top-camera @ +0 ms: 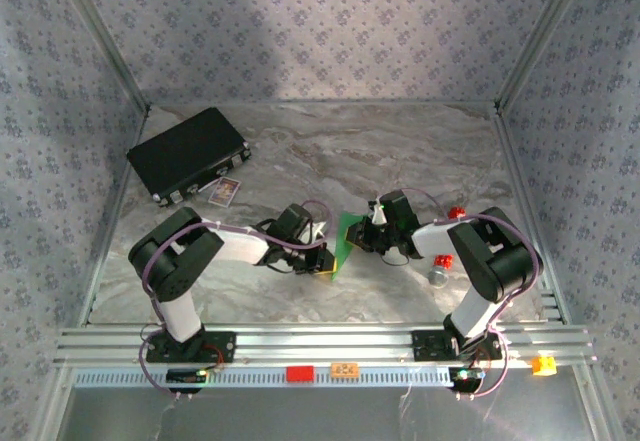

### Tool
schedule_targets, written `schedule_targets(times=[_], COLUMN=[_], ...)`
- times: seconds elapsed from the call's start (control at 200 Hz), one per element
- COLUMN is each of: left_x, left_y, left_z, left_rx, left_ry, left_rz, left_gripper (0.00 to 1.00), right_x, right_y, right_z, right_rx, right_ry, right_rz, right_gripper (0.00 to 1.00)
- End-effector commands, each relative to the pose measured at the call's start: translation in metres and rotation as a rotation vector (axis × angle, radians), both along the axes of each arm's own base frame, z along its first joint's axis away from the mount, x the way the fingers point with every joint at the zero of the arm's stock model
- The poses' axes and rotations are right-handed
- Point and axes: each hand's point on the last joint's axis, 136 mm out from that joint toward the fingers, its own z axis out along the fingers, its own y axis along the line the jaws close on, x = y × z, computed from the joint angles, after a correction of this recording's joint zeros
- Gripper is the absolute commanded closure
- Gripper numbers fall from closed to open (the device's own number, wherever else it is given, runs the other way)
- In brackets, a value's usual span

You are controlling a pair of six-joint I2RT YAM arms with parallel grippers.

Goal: Fold a paper plane with a square sheet of paper (pick it up from the middle)
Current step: Fold the wing for the fifth time at the center of the table.

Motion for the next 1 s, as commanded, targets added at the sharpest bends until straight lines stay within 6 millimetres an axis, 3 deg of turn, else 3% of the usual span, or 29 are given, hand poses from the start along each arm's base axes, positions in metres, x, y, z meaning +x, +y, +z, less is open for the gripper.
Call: schedule_targets(times=[0.0,0.25,0.385,0.54,0.65,0.839,0.994], left_x=[-0.027,-0.021,-0.010,0.005,0.009,0.013,0.018], left_y=[0.019,0.022,0.020,0.015,-0.005,-0.036,-0.048], left_z=[-0.016,0.001,0.025,0.053,0.068,0.060,0.051], left_rx=[0.114,0.118,0.081,0.027,-0.051,-0.116,-0.123], left_ry=[0.066,-0.010,-0.088,-0.166,-0.171,-0.095,-0.082], left_rz=[-0.051,-0.032,0.011,0.052,0.020,-0.041,-0.049], left_gripper=[0.93,0.85,0.83,0.88,0.92,0.97,0.97], right_x=[-0.021,-0.021,-0.020,-0.020,-0.021,-0.021,-0.021], right_y=[-0.027,-0.027,-0.026,-0.027,-0.027,-0.027,-0.028], right_z=[-0.050,-0.050,-0.048,-0.048,-0.048,-0.048,-0.048], right_rx=[-0.182,-0.181,-0.178,-0.180,-0.182,-0.181,-0.180], right_ry=[0.126,0.126,0.123,0.122,0.122,0.125,0.123], right_rz=[-0.062,-0.058,-0.058,-0.059,-0.060,-0.058,-0.060], right_gripper=[0.85,0.86,0.86,0.86,0.86,0.86,0.86])
